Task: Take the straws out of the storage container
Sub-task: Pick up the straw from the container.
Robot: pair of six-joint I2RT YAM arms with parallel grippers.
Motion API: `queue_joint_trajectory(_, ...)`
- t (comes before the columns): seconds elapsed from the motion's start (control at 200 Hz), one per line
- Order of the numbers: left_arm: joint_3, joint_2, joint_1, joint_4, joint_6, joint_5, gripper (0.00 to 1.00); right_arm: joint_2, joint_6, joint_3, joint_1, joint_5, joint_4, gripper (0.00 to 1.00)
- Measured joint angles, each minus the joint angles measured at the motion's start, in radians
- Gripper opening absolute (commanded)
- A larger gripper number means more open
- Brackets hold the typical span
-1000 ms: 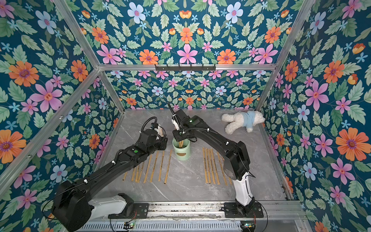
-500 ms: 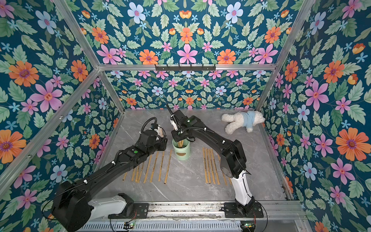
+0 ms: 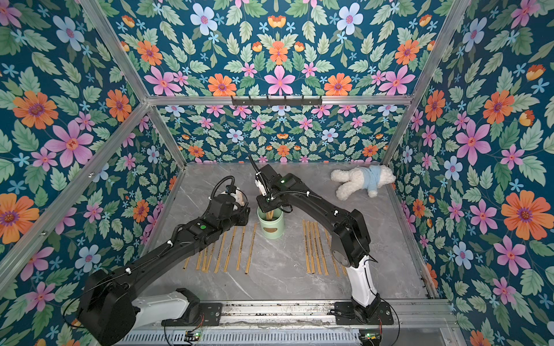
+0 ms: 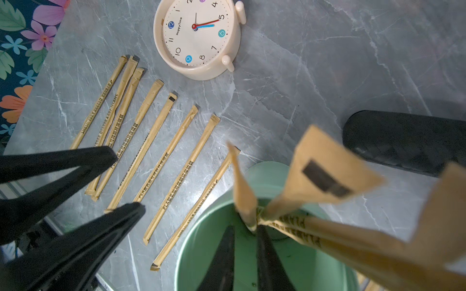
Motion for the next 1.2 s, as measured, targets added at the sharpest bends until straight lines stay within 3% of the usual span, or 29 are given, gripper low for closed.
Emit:
queue_joint_trajectory(0.41,-0.002,0.0,0.0,0.001,0.0,0.0,0.46,0.043,-0.003,0.041,0.0,0.001,0.002,0.19)
queue_joint_trajectory(0.74,-0.006,0.0,0.0,0.002,-0.001,0.0,0.46,0.04,-0.004,0.037,0.0,0.004,0.002,0.05)
queue_joint_trajectory(1.2,0.018,0.023,0.0,0.01,-0.004,0.014,0.46,-0.142,-0.022,0.006,0.023,0.047,-0.028,0.05)
